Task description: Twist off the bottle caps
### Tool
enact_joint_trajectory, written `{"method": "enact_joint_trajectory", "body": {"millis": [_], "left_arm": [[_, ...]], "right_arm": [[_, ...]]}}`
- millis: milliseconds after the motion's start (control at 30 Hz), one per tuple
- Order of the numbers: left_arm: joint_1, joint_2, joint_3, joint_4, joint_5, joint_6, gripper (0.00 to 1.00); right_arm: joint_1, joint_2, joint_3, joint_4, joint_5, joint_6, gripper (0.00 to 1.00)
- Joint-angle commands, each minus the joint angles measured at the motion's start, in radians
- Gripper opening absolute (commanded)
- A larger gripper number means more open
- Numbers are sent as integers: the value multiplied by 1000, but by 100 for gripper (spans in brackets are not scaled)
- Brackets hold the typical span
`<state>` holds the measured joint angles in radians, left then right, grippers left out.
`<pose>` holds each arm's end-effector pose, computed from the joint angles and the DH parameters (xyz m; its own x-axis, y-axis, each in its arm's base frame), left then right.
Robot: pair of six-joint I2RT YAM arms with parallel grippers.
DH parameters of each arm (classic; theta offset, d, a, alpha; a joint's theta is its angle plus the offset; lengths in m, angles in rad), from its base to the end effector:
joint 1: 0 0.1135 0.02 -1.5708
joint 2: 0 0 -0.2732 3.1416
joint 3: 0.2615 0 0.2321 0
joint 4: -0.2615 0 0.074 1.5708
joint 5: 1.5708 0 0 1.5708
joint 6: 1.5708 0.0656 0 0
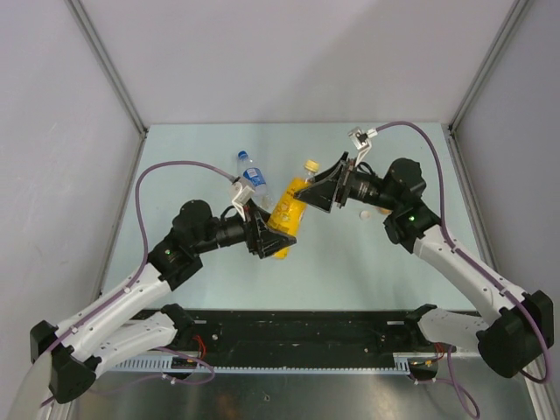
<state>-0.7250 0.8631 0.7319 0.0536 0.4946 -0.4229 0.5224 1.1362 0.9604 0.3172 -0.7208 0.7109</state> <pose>0.1319 -0.1585 0.3410 -0.4378 -0.0947 -0.8941 0.8315 0.3357 -0.4427 0.2022 0.1664 0.3985 -0.5215 0.2654 -0.8109 -0.7928 0.2004 0.5755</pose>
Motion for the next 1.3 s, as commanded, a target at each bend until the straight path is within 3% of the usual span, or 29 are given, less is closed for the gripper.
{"method": "enact_joint_trajectory", "body": {"millis": [0,133,300,400,633,933,1267], "left_arm": [[6,-20,7,80,75,-18,52],[6,-20,6,81,79,-16,55],[6,-15,6,83,80,-8,57],[5,-24,7,80,66,10,63],[6,-60,28,19,-37,88,97],[6,-24,148,-125,-115,159,99],[6,109,200,-167,120,169,99]], "right_arm": [[29,28,51,163,13,77,93],[50,52,50,229,-26,107,82],[62,51,49,212,-54,82,43],[62,25,50,159,-34,37,32],[58,-39,67,27,40,-76,27],[56,-93,78,-49,86,-145,26],[53,-139,78,-90,124,-185,27]]}}
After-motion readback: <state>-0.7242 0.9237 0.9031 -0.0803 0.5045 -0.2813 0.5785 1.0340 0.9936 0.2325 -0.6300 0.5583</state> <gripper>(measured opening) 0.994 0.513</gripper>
